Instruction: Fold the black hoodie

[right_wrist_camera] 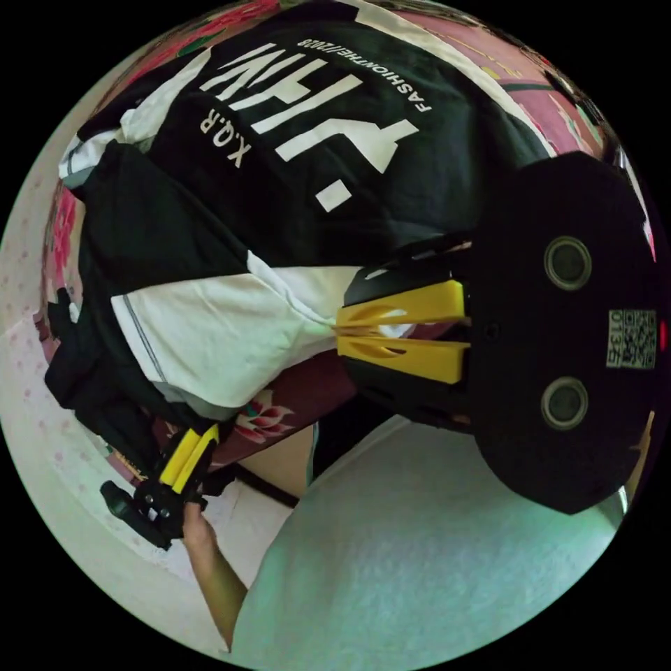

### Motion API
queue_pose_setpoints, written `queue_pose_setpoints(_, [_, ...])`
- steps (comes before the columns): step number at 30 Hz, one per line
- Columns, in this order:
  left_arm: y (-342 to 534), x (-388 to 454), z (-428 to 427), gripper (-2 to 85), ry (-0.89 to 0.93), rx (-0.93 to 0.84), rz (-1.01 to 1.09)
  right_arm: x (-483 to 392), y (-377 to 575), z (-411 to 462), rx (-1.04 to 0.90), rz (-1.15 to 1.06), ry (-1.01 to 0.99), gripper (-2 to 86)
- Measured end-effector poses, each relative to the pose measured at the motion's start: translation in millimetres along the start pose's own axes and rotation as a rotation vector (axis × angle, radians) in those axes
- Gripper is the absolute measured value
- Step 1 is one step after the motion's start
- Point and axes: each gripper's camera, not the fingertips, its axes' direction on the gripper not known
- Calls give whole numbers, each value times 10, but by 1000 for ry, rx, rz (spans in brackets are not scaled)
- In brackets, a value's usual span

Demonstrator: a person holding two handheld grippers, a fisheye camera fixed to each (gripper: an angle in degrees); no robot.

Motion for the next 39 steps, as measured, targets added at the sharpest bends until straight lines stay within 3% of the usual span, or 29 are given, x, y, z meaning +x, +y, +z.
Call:
queue_pose_setpoints(3, [164, -18, -11, 15, 10, 22, 160, -50, 190, -59, 64, -66, 2, 21])
queue_pose_setpoints(6, [222, 60, 113, 10, 28, 5, 299, -114, 293, 154, -12, -129, 23, 18])
queue_pose_setpoints(8, [242, 27, 71, 9, 26, 9, 295, -184, 336, 126, 5, -141, 76, 16])
queue_pose_setpoints(12, [503, -210, -285, 3, 127, 43, 212, -280, 591, -308, 45, 0, 81, 5])
queue_pose_setpoints(16, [454, -219, -694, -1, 62, 206, 219, -209, 888, -550, 151, 270, 205, 1])
queue_pose_setpoints(18, [188, -149, -690, -1, 53, 227, 265, -144, 827, -494, 189, 358, 175, 1])
queue_pose_setpoints(20, [-105, -48, -583, -2, 15, 194, 329, -153, 703, -378, 203, 362, 160, 0])
queue_pose_setpoints(23, [-323, 140, -158, -3, -5, -20, 473, -100, 604, 14, 17, 380, 213, 0])
queue_pose_setpoints(24, [-203, 190, -189, -3, -43, 53, 524, -122, 702, -8, 90, 349, 208, 0])
queue_pose_setpoints(29, [-70, 43, -470, -4, 33, 72, 392, 1, 945, -250, 105, 433, 167, -1])
queue_pose_setpoints(30, [-74, 38, -641, -4, 34, 102, 370, -60, 905, -396, 180, 412, 187, 0])
queue_pose_setpoints(33, [-71, 81, -959, -3, -118, 235, 354, -201, 581, -544, 287, 360, 188, 0])
queue_pose_setpoints(35, [-176, 64, -846, -3, -187, 140, 337, -279, 290, -449, 273, 287, 212, 0])
queue_pose_setpoints(36, [-250, 34, -635, -3, -162, 1, 330, -312, 121, -338, 253, 249, 246, 1])
queue_pose_setpoints(39, [-182, -29, -647, -4, -111, 58, 263, -212, -76, 33, 136, 222, 218, 1])
